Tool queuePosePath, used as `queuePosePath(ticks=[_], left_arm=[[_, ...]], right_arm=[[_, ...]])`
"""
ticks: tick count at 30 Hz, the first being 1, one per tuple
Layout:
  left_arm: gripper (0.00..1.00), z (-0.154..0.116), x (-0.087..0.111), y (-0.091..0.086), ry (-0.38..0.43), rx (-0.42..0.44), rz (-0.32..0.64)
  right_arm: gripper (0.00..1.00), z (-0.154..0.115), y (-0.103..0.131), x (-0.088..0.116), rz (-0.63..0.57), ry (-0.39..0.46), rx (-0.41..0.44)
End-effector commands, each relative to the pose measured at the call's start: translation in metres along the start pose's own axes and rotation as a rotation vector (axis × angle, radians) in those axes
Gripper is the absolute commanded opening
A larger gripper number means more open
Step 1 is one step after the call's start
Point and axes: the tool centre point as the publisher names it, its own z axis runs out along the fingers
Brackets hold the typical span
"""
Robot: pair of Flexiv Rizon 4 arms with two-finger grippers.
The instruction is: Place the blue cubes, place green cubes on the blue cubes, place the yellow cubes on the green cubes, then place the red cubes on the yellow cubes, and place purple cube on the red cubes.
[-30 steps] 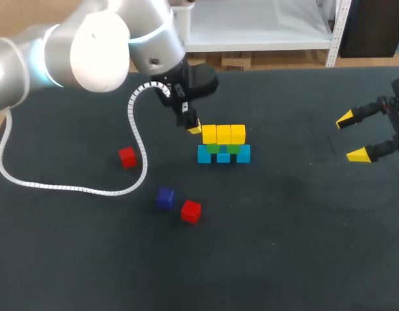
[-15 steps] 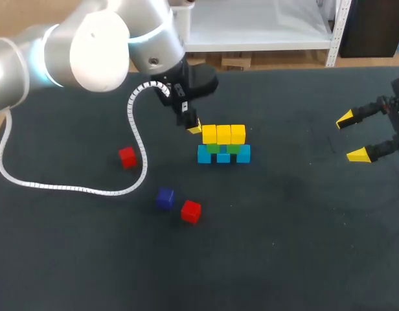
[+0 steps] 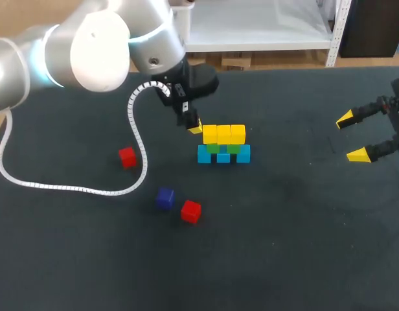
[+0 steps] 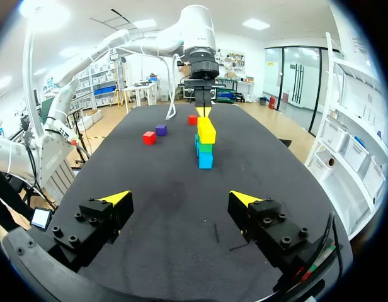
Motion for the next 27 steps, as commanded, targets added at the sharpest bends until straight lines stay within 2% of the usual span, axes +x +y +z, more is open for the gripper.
queuePosePath(ticks=[1, 7, 13, 14, 15, 16, 19, 20, 22, 27], left_arm=[[0.0, 0.001, 0.0, 0.002, 0.003, 0.006, 0.002], [0.0, -0.003, 0.008, 0.004, 0.011, -0.006, -0.021], [0.0, -0.019, 0.028, 0.006, 0.01, -0.029, -0.051], [0.03, -0.022, 0.033, 0.006, 0.002, -0.033, -0.055], [0.15, -0.026, 0.038, 0.005, -0.002, -0.033, -0.055], [0.2, -0.029, 0.042, 0.004, -0.008, -0.035, -0.056], [0.51, -0.039, 0.057, 0.001, -0.025, -0.04, -0.05], [0.73, -0.041, 0.062, 0.0, -0.026, -0.04, -0.051], [1.0, -0.045, 0.071, -0.003, -0.028, -0.042, -0.044], [1.0, -0.056, 0.089, -0.011, -0.045, -0.051, -0.003]], right_arm=[[1.0, 0.001, -0.001, 0.0, -0.001, -0.002, -0.001], [1.0, 0.001, -0.001, 0.0, -0.001, -0.002, -0.001], [1.0, 0.001, -0.001, 0.0, -0.001, -0.002, -0.001], [1.0, 0.001, -0.001, 0.0, -0.001, -0.002, -0.001], [1.0, 0.001, -0.001, 0.0, -0.001, -0.002, -0.001], [1.0, 0.001, -0.001, 0.0, -0.001, -0.002, -0.001], [1.0, 0.001, -0.001, 0.0, -0.001, -0.002, -0.001], [1.0, 0.001, -0.001, 0.0, -0.001, -0.002, -0.001], [1.0, 0.001, -0.001, 0.0, -0.001, -0.002, -0.001], [1.0, 0.001, -0.001, 0.0, -0.001, -0.002, -0.001]])
